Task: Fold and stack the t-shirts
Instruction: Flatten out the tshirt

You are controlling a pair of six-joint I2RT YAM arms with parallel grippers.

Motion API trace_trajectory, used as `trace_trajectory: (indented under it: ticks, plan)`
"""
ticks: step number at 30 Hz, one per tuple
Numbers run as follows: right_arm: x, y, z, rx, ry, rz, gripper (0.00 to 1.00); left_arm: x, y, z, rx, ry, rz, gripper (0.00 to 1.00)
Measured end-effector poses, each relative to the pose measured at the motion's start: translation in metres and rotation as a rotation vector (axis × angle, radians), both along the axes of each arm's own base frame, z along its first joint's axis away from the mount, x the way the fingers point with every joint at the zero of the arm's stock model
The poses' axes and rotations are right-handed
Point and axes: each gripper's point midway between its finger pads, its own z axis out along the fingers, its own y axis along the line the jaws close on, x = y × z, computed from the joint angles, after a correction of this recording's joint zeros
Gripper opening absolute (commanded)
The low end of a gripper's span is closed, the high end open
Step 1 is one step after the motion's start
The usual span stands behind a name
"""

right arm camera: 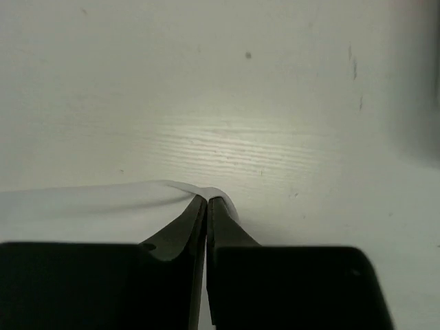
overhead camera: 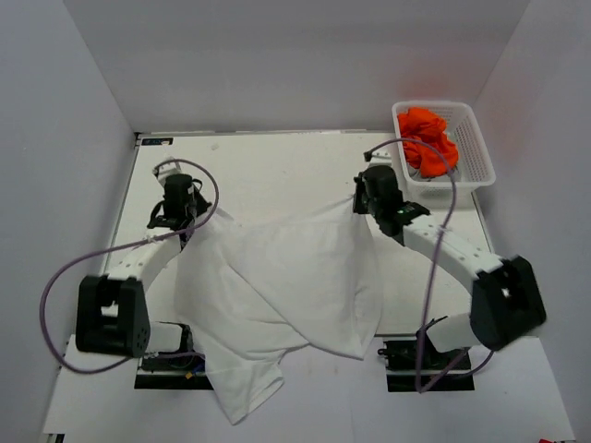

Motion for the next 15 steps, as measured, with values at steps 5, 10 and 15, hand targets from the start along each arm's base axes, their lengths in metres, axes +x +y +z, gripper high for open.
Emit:
trace_trajectory:
  ticks: [5,10,15]
  plan:
    - [0.026,0.0,-0.098,-0.06,0.277,-0.064,0.78,0.015,0.0,-0.102,-0.004,0.292,0.045,0.7]
    - [0.034,0.0,-0.117,-0.041,0.352,-0.055,0.9,0.029,0.0,-0.115,-0.019,0.339,0.077,1.0]
    - [0.027,0.008,-0.108,0.025,0.364,-0.016,0.89,0.029,0.002,-0.104,-0.027,0.314,0.093,1.0]
